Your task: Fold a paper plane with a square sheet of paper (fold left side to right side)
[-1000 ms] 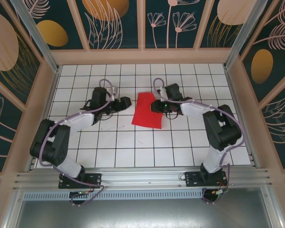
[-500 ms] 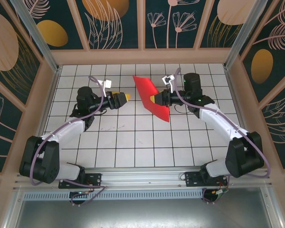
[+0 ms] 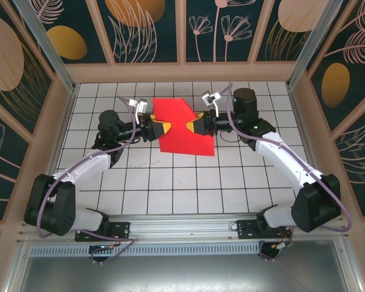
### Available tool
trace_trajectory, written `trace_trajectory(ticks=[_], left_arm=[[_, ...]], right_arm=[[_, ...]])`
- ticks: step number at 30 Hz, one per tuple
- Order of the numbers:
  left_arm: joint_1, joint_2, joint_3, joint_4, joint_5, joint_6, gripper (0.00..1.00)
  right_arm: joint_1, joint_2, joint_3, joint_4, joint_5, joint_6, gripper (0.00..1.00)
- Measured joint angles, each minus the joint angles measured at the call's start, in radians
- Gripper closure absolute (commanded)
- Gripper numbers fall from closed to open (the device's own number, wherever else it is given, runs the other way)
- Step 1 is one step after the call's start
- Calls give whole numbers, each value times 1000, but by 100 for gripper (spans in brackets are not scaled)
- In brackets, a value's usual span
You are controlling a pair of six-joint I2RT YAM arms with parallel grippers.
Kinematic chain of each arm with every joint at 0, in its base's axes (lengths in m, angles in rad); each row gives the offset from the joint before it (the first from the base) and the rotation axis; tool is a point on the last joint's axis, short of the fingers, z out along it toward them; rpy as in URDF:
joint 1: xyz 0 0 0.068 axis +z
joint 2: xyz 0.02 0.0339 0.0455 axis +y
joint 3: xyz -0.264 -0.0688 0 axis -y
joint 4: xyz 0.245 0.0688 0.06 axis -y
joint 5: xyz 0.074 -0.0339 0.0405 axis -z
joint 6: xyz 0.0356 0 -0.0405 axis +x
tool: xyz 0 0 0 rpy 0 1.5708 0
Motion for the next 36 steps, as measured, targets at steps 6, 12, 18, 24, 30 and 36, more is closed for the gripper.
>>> trace_trajectory(ticks=[6,12,18,24,30,36], left_arm=[[-8,-9,-1,-21,-33,17,100],[-20,6,-2,-65,-60,31,100],[-40,107,-2,-117,-86,34,100],[-54,263,20,-210,-127,32,100],[-60,409,74,-306,-194,18,100],[-60,501,87,-385,-240,11,100]], right_arm=[[-63,-34,-33,6,114,31,53],[-113,-53,-45,-53,245,5,29],[-132,-83,-46,-171,502,-37,20],[-139,-92,-76,-230,719,-42,20],[-139,-90,-127,-236,771,-30,40],[-103,2,-169,-192,756,25,70]])
